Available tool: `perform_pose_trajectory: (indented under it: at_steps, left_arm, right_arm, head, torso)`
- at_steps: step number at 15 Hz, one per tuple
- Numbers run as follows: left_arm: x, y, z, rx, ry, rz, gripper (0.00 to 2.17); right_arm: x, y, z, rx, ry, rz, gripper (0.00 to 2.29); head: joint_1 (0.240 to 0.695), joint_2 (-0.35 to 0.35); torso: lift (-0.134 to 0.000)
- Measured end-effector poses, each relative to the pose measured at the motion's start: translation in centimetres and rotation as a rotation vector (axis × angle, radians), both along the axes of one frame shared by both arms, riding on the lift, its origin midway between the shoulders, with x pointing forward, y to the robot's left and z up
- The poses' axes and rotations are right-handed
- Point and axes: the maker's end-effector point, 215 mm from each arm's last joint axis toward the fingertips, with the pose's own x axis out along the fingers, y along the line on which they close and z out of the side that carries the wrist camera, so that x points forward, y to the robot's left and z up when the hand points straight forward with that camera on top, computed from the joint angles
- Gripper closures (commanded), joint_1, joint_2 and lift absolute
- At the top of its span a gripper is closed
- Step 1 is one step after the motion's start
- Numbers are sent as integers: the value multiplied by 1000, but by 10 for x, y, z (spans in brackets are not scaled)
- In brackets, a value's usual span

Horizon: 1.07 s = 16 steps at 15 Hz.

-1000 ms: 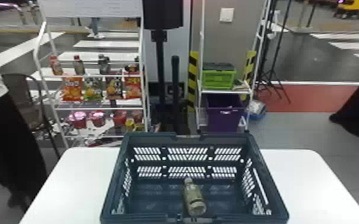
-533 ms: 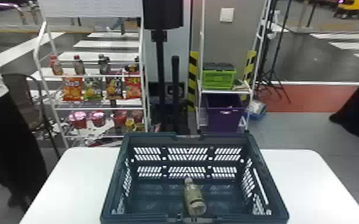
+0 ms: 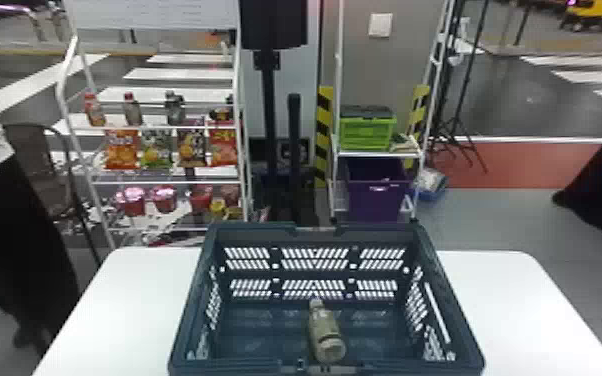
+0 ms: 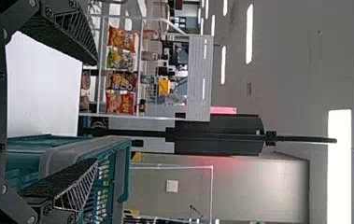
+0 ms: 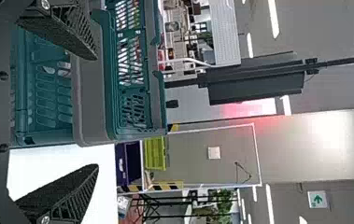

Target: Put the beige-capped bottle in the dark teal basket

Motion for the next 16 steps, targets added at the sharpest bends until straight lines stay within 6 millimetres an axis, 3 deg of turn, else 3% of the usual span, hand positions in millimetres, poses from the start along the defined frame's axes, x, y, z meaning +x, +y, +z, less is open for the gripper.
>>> perform_pose_trajectory:
  at_steps: [8, 16]
  left_arm:
    - [-3, -5, 6, -16, -23, -5, 157]
    - [1, -3, -4, -14, -15, -4, 157]
  right_arm:
    - [-5, -4, 7, 9, -30, -14, 60]
    - [-1, -4, 14, 15, -42, -20, 63]
  head:
    - [499, 0]
    - [499, 0]
  torso:
    - [0]
    - [0]
